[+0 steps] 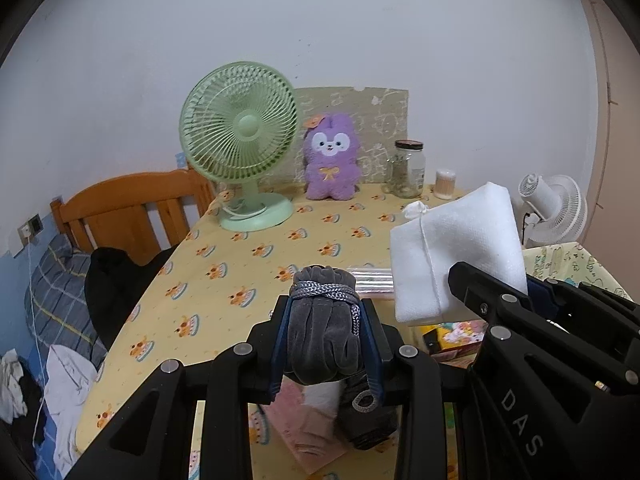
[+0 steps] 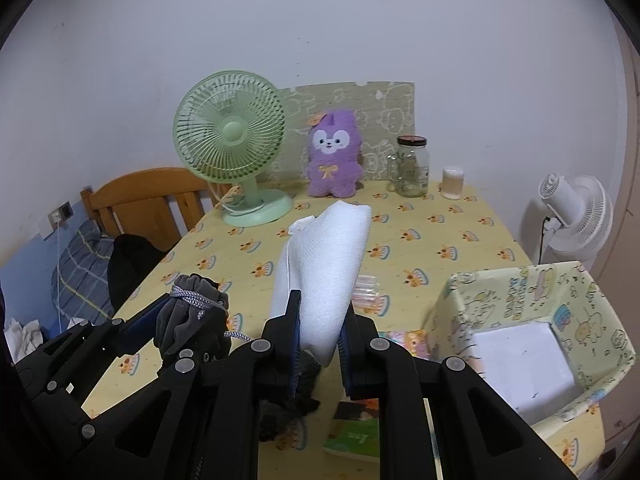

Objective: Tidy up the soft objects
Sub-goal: 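Carry the grey bundle and white cloth with both grippers over the patterned box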

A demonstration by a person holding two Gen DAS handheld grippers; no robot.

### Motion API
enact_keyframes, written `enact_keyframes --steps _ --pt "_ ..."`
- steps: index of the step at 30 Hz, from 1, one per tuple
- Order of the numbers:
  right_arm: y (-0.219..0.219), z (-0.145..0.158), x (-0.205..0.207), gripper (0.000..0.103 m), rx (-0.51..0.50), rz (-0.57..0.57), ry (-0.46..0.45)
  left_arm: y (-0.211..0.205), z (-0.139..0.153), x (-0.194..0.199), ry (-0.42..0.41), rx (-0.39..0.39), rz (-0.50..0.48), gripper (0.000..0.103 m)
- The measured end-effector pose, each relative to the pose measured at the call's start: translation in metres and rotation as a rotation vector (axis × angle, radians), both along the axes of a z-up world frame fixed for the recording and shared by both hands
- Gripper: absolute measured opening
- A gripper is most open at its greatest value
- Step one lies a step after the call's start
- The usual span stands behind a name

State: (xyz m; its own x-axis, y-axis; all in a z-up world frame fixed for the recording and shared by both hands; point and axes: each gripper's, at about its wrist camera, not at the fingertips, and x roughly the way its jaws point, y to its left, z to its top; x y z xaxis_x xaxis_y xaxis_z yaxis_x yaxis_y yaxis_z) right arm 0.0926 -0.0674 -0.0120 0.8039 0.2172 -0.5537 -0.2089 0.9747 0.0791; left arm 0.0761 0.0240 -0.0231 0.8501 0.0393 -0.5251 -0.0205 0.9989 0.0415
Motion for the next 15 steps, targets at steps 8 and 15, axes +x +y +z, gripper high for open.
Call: enact_keyframes --steps 8,15 --pt "-0.028 0.009 0.000 0.019 0.001 -0.037 -0.022 -0.027 0.008 0.004 -0.020 0.007 -0.038 0.033" --pt "-0.050 0.014 0.002 0.019 -0.004 -0.065 -0.045 -0.051 0.013 0.009 -0.043 0.019 -0.084 0.033"
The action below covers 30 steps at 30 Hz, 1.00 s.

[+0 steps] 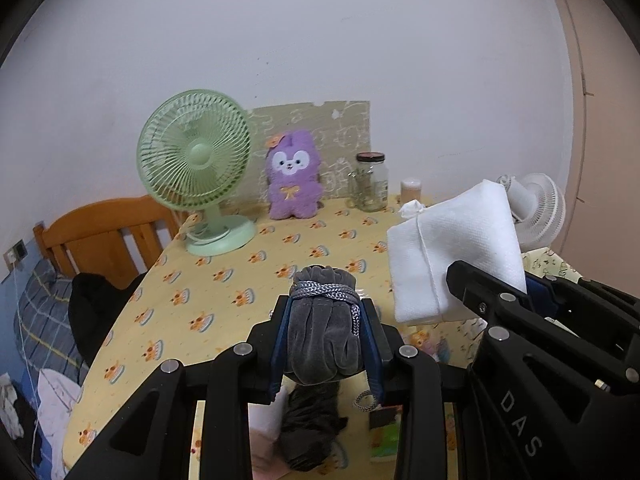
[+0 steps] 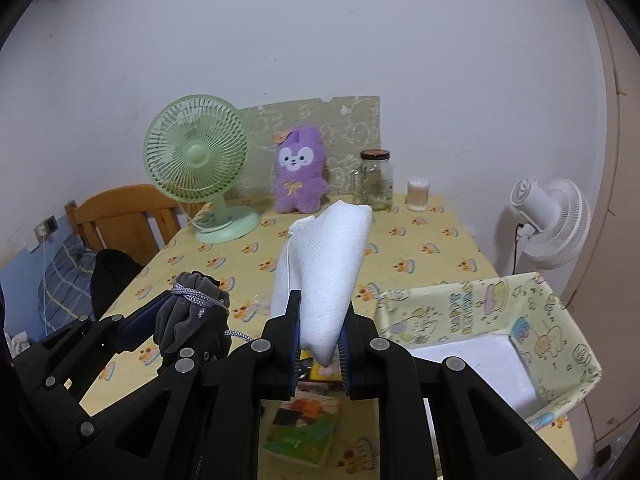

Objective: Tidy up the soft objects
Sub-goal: 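Carry the grey bundle and white cloth with both grippers over the patterned box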

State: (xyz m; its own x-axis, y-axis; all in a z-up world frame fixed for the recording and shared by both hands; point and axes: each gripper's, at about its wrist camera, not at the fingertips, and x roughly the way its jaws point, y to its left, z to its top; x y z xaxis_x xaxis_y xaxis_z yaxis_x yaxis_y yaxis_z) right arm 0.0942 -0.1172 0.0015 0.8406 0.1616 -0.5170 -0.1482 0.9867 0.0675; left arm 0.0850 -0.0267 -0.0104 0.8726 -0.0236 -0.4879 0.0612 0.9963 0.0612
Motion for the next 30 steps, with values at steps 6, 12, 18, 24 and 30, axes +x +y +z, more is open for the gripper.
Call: enact_keyframes --steps 6,12,18,24,30 --pt "-0.021 0.003 0.001 0.019 0.006 -0.037 -0.018 -0.021 0.003 0.005 -0.014 0.004 -0.034 0.033" --pt "-0.048 0.002 0.004 0.019 0.008 -0.070 -0.016 -0.045 0.003 0.013 -0.008 -0.004 -0.070 0.033" --pt "-0.075 0.000 0.006 0.019 0.006 -0.104 -0.013 -0.072 0.001 0.020 0.000 -0.004 -0.111 0.033" --pt "-0.098 0.002 0.009 0.019 -0.005 -0.136 -0.017 -0.096 0.003 0.028 0.003 -0.016 -0.156 0.033" --pt "-0.116 0.003 0.013 0.019 -0.008 -0.158 -0.020 -0.113 0.003 0.032 0.008 -0.021 -0.186 0.033"
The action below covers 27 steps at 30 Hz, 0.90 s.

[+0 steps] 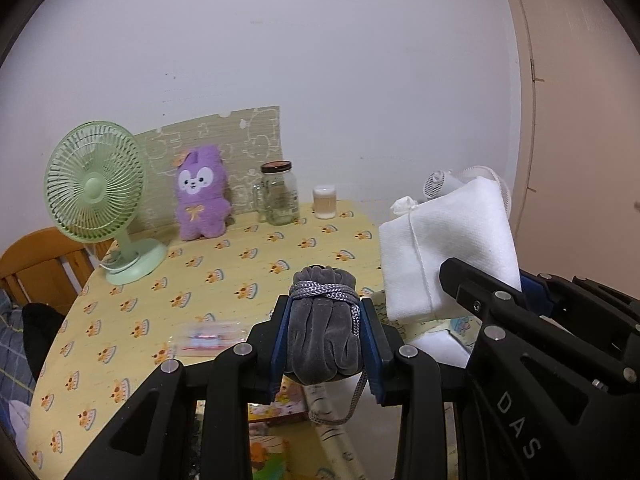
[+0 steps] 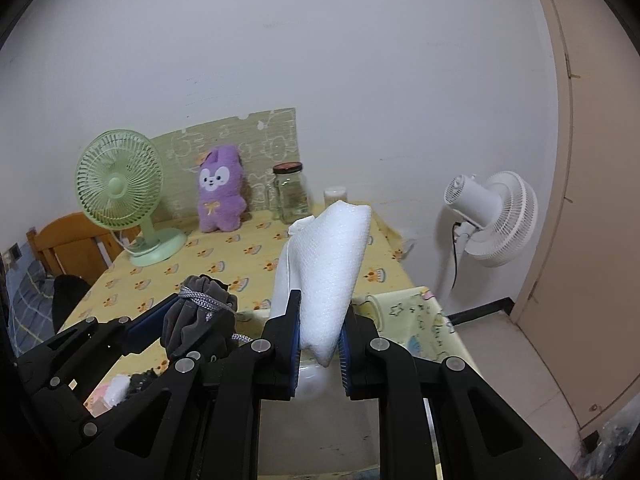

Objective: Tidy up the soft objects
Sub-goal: 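Carry the grey bundle and white cloth with both grippers over the patterned box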

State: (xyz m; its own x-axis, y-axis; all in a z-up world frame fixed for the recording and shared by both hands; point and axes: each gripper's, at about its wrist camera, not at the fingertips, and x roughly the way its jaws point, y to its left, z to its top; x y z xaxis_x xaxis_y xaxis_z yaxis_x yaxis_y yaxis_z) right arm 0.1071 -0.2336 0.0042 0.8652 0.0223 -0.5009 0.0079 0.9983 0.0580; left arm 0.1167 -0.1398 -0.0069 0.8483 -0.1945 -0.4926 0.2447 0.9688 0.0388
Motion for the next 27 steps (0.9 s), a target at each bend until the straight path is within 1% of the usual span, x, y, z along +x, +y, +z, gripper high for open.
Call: enact_keyframes --steps 9,11,13,15,16,18,19,24,27 --pt "-0.021 -0.007 0.005 0.019 -0.006 -0.041 0.024 -0.022 -0.008 0.009 0.038 -0.009 -0.046 0.033" --pt "-0.027 -0.010 0.007 0.019 -0.008 -0.053 0.030 -0.026 -0.012 0.012 0.054 -0.018 -0.056 0.033" --pt "-0.030 -0.015 0.008 0.019 -0.016 -0.065 0.042 -0.029 -0.020 0.015 0.086 -0.030 -0.061 0.034" --pt "-0.033 -0.023 0.011 0.019 -0.015 -0.073 0.068 -0.032 -0.027 0.018 0.112 -0.028 -0.064 0.034" --pt "-0.034 -0.027 0.012 0.019 -0.011 -0.080 0.081 -0.034 -0.031 0.019 0.125 -0.021 -0.065 0.034" --pt "-0.040 -0.034 0.013 0.019 0.038 -0.087 0.106 -0.037 -0.030 0.016 0.095 0.006 -0.058 0.034" --pt "-0.043 -0.035 0.012 0.019 0.047 -0.091 0.107 -0.038 -0.031 0.016 0.094 0.016 -0.064 0.034" --pt "-0.045 -0.039 0.015 0.019 0.059 -0.118 0.117 -0.042 -0.032 0.022 0.099 0.051 -0.080 0.038" --pt "-0.046 -0.040 0.016 0.019 0.062 -0.129 0.121 -0.046 -0.032 0.024 0.067 0.104 -0.075 0.040"
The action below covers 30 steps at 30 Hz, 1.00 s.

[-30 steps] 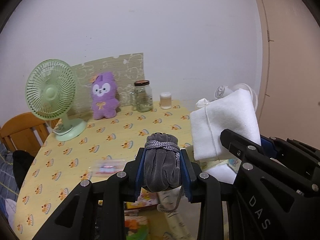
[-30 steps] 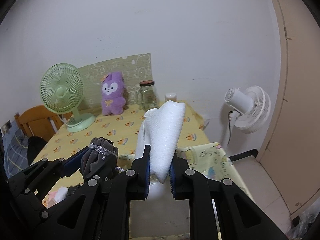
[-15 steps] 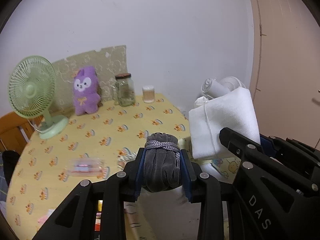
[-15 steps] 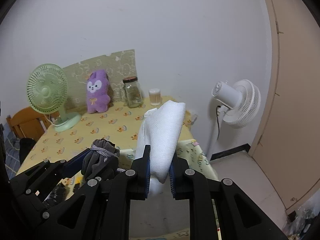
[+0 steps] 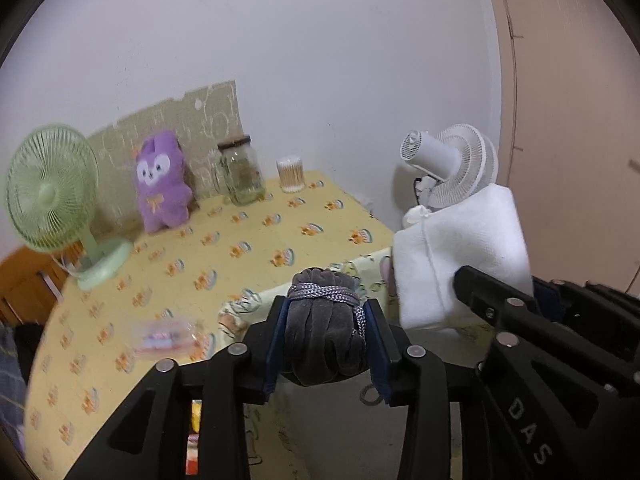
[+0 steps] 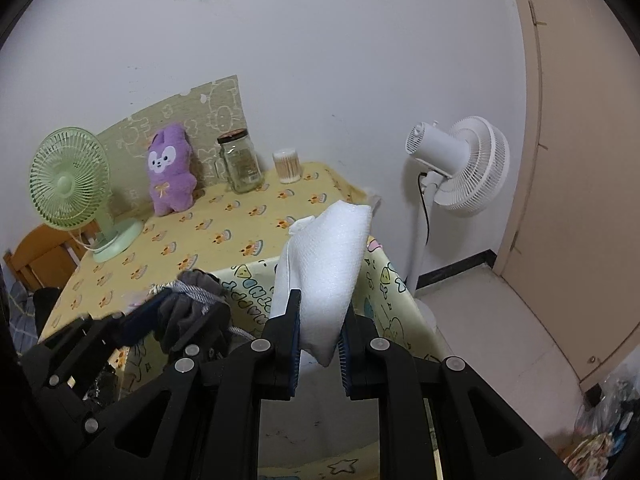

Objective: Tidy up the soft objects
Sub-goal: 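Open the left gripper over the box while the right releases the white cloth, then move both grippers back from the box toward the remaining items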

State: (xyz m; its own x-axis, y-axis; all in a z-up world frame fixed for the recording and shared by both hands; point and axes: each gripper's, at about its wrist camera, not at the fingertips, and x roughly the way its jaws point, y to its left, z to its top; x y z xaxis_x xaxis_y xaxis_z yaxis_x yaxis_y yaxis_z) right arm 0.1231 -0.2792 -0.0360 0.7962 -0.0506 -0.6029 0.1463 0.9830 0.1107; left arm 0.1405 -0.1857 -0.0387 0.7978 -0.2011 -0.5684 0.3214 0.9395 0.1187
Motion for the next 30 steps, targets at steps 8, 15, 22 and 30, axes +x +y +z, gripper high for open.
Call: enact_keyframes --steps 8,15,22,30 --pt "-0.003 0.002 0.001 0.024 0.027 -0.018 0.001 -0.003 0.005 -0.005 -0.008 0.001 0.013 0.092" --pt "-0.007 0.007 -0.007 0.079 -0.003 -0.046 -0.023 0.002 0.007 -0.007 0.012 -0.026 0.013 0.101" --pt "-0.002 0.014 -0.016 0.092 -0.021 -0.034 -0.040 0.005 0.011 -0.015 0.029 -0.057 -0.017 0.103" --pt "0.007 0.022 -0.029 0.094 -0.022 -0.028 -0.055 0.014 0.019 -0.028 0.035 -0.075 -0.022 0.103"
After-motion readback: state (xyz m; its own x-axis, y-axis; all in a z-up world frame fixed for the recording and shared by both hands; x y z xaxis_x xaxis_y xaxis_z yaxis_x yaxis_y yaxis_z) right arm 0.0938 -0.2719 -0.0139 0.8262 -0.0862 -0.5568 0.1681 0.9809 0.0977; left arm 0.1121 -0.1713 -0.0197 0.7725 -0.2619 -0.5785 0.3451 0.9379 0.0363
